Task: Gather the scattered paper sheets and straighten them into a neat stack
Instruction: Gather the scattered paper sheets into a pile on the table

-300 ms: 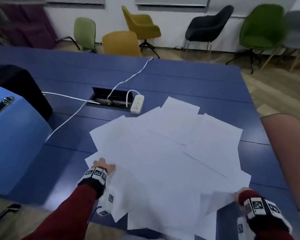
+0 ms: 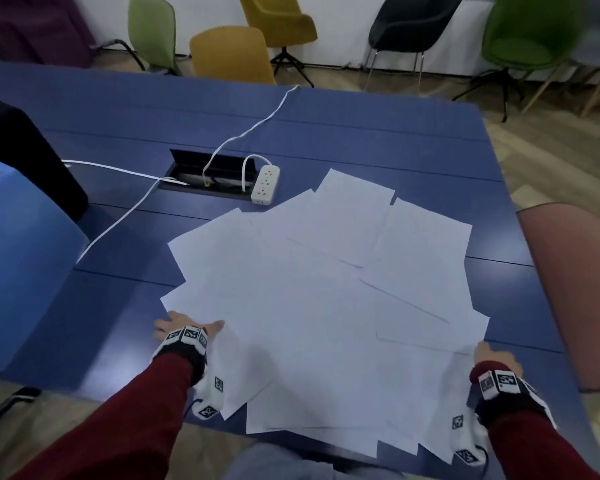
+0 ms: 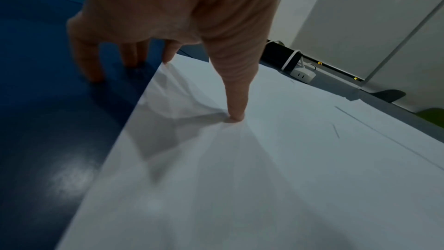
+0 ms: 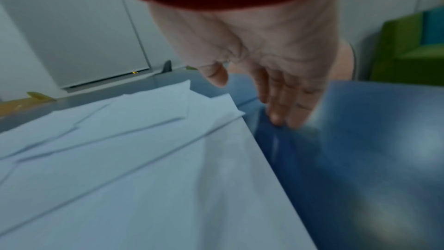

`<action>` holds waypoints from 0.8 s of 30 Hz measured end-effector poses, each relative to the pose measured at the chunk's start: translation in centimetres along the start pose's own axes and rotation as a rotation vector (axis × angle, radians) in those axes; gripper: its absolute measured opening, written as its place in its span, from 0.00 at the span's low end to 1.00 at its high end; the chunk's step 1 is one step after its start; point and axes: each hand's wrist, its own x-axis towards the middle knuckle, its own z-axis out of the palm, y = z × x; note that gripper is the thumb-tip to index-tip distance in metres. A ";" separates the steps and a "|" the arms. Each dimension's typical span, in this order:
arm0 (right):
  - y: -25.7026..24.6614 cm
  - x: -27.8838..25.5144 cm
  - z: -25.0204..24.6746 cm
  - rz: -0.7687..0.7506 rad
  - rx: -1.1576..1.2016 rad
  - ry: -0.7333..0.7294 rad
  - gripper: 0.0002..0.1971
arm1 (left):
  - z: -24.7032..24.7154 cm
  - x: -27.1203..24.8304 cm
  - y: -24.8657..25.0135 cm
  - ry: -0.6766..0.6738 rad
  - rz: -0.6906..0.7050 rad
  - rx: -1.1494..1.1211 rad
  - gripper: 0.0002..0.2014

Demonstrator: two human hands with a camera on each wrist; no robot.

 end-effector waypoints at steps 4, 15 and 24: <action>-1.7 -1.4 1.2 0.044 0.286 0.043 0.34 | -0.5 -0.7 0.6 0.004 0.067 0.022 0.63; -10.3 -5.4 3.4 -0.061 0.098 -0.136 0.29 | 0.2 -1.0 3.9 -0.140 0.485 -0.067 0.72; -12.2 -8.9 5.5 0.094 0.308 0.050 0.51 | 0.8 -0.9 4.5 -0.076 0.492 -0.002 0.58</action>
